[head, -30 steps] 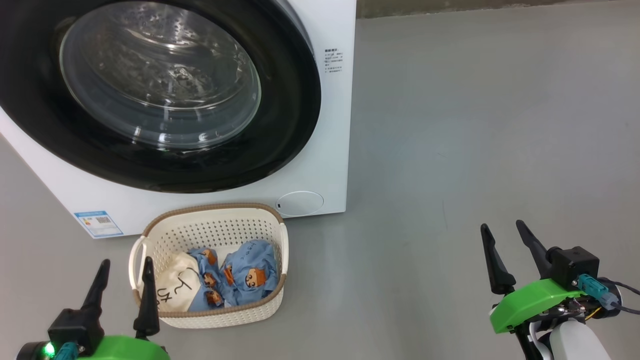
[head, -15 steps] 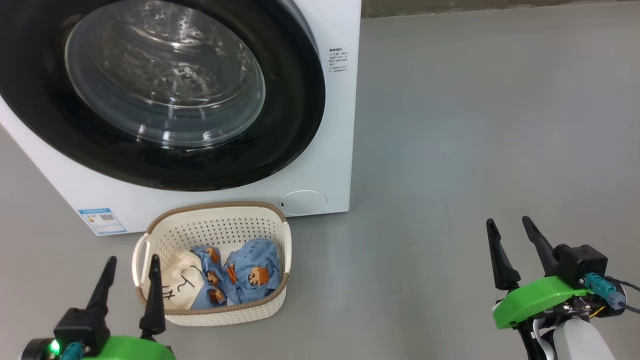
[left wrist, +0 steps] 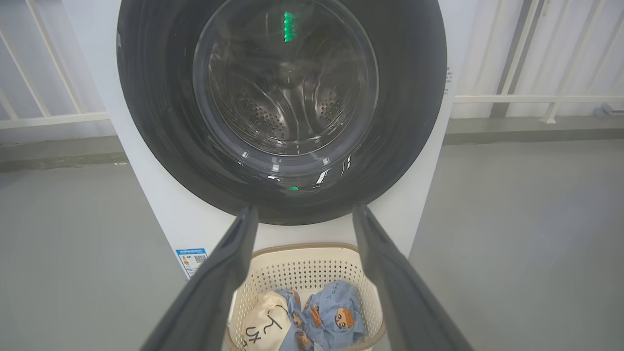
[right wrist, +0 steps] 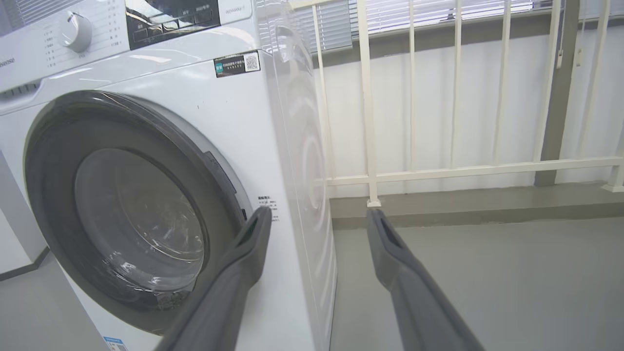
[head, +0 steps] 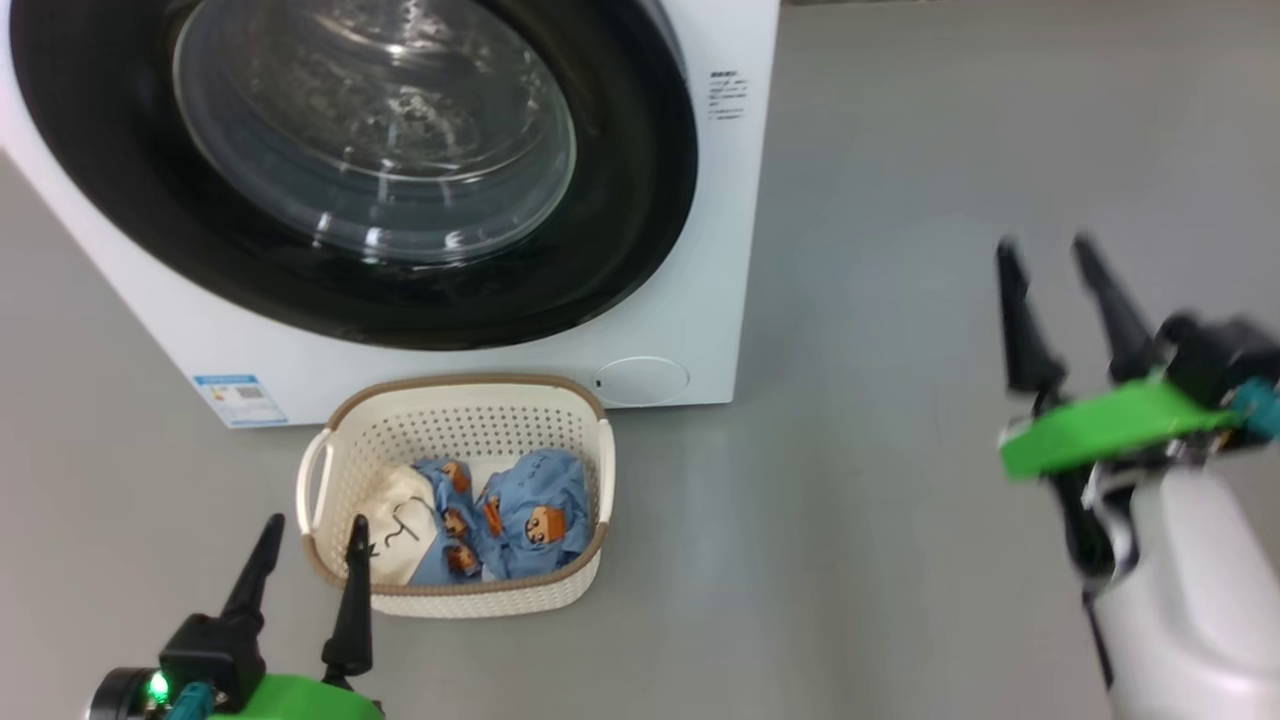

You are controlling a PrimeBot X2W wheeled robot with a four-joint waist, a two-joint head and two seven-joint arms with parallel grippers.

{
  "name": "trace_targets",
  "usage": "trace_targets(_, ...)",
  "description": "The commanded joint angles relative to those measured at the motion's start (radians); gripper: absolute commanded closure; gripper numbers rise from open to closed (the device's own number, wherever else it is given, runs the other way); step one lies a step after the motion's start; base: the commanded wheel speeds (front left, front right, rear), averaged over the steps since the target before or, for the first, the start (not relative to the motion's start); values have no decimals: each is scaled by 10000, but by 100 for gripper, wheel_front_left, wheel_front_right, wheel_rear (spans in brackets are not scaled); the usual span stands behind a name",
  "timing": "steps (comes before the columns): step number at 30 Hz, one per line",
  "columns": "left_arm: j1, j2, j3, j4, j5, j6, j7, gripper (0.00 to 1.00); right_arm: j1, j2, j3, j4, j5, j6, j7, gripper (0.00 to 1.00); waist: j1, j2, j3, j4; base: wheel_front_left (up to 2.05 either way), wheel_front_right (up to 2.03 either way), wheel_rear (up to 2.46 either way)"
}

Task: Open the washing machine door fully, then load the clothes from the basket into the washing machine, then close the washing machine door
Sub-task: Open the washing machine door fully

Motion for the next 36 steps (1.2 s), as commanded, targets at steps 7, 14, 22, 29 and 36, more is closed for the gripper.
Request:
trace_targets(7,-480,126,33,-162,-165,-48,-67,0,-2293,73,-596,239,2285,16,73,0,0,0,496,455,0,0,0)
trace_targets(14,-843,125,-290,-164,-311,-7,-67,0,-4019,437,-2771,1741,5891,16,1023,100,0,0,1054,821,0,0,0)
trace_targets(22,-1299,124,-674,-173,-572,101,-67,0,-5412,548,-4156,3476,8069,16,2054,100,0,0,1623,1182,0,0,0)
trace_targets(29,-1728,124,-1116,-198,-849,233,-67,0,-6848,513,-4694,4883,8876,16,3350,100,0,0,2106,1621,0,0,0)
trace_targets(36,-1978,124,-1352,-297,-1058,344,-67,0,-8379,426,-4914,6221,9126,16,4639,100,0,0,2591,1960,0,0,0)
